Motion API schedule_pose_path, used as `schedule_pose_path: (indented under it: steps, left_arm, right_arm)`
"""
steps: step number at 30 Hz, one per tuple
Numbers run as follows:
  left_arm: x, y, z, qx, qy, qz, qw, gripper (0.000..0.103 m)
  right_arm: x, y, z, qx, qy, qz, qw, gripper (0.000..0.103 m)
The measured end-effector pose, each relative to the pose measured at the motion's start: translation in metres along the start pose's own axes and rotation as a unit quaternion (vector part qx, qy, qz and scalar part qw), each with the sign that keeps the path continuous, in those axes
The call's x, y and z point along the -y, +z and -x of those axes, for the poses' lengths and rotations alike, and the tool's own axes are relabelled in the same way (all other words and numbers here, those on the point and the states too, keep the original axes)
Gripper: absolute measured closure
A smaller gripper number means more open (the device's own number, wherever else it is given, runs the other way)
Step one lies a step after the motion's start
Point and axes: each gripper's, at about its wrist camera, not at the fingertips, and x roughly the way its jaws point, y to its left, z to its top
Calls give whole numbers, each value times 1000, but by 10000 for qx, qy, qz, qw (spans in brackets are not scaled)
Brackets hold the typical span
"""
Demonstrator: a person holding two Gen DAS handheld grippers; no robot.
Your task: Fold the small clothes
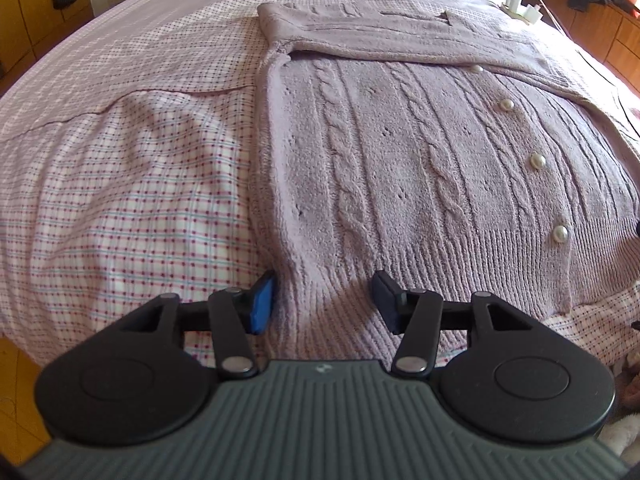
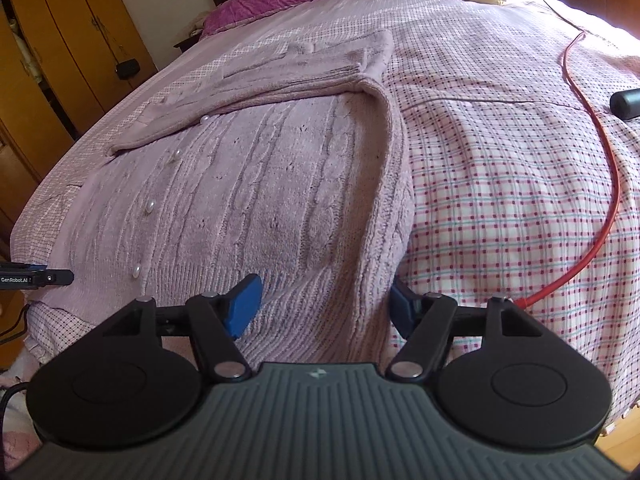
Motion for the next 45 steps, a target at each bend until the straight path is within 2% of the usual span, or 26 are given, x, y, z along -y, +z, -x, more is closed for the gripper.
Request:
schedule_pose_path:
  steps: [3, 6, 8, 11, 12, 14, 15, 16, 20, 26, 34, 45]
  left_arm:
    - [0, 1, -2, -53, 49, 41, 10000, 48]
    - [-1, 2, -8, -98, -8, 56, 9999, 48]
    - [-1, 2, -8, -90, -101, 53, 9999, 49]
    - [-1, 1, -7, -86, -188, 4, 9998, 50]
    - [-1, 1, -6, -80, -196, -24, 9998, 52]
    - [-1, 0, -4, -48, -232, -17, 9997, 66]
    - [-1, 0, -3, -28, -291, 39, 9996, 82]
    - [-3, 0, -2, -9, -398, 121, 9991, 90]
    - [-9, 3, 11, 269, -763, 363, 9961, 91]
    - [-22, 18, 32, 771, -1271, 1000, 9838, 92]
    - [-32, 48, 55, 1493, -1446, 1423, 9678, 92]
    - [-35, 109, 74, 2245, -1267, 1890, 9475, 92]
  right_arm:
    - [-2, -3, 3, -52, 115, 64, 9999, 35]
    - [-1, -6, 3, -13, 59, 26, 10000, 51]
    - [4, -6, 4, 38, 43, -92, 9999, 67]
    - [11, -6, 7, 102, 105, -262, 9995, 79]
    - [12, -6, 8, 120, 120, -281, 9995, 81]
    - [13, -6, 11, 168, 161, -294, 9993, 88]
    - [12, -6, 13, 208, 184, -297, 9992, 89]
    - [11, -6, 13, 259, 198, -303, 9990, 90]
    - [9, -1, 21, 520, 281, -376, 9975, 92]
    - [9, 14, 36, 1110, 521, -631, 9904, 94]
    - [1, 48, 48, 1904, 596, -681, 9775, 94]
    - [-2, 109, 43, 2598, 538, -1021, 9588, 94]
